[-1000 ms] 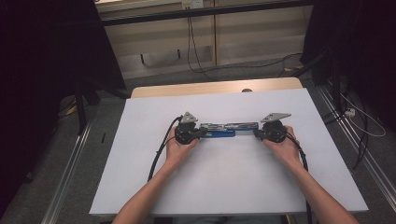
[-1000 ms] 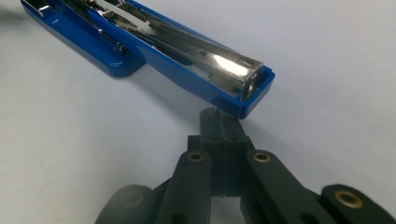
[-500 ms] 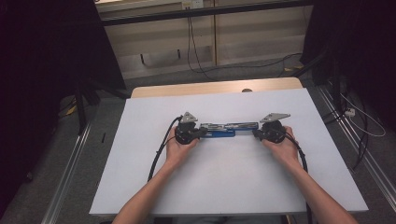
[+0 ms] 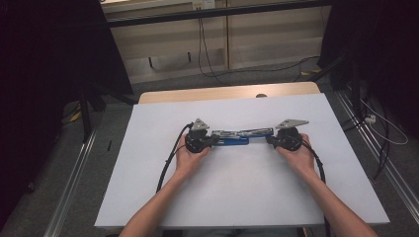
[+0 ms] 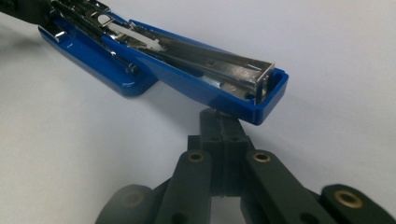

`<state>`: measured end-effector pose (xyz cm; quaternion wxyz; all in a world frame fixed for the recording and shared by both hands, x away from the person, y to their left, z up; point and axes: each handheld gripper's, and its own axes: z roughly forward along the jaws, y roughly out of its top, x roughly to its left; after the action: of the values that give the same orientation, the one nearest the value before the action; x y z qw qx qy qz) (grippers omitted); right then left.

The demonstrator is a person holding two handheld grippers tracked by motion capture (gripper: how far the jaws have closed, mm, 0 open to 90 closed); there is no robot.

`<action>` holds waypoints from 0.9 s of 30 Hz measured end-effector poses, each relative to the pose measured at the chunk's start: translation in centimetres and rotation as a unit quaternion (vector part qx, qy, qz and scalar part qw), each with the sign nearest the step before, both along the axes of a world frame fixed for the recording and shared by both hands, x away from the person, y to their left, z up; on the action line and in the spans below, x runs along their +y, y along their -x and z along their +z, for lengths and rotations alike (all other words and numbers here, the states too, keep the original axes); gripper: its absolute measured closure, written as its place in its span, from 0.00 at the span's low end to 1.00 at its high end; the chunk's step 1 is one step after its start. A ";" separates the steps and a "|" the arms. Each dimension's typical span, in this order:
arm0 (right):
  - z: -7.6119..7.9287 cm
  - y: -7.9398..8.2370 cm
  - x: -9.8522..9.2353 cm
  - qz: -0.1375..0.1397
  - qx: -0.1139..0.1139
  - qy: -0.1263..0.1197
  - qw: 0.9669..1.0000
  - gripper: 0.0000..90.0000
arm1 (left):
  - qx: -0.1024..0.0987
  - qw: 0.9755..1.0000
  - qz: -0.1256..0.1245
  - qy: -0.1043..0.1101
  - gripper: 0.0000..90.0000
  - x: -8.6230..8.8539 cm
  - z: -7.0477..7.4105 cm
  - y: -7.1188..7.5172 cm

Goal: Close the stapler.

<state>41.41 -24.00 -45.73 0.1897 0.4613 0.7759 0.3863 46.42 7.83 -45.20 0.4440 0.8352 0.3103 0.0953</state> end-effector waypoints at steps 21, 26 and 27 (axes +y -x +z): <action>0.8 0.1 0.7 -0.005 -0.042 -0.027 0.999 1.00 | -0.008 1.000 0.001 0.002 1.00 0.0 -0.1 0.2; 0.8 0.1 0.7 -0.001 -0.043 -0.028 0.999 1.00 | -0.015 1.000 -0.002 0.000 1.00 -0.1 -0.2 0.2; 0.8 0.1 0.7 -0.001 -0.043 -0.028 0.999 1.00 | -0.010 1.000 -0.002 0.005 1.00 -0.1 -0.2 0.2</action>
<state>41.28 -23.32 -44.92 0.2102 0.4497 0.7554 0.4276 46.22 7.73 -45.40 0.4509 0.8327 0.3051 0.1012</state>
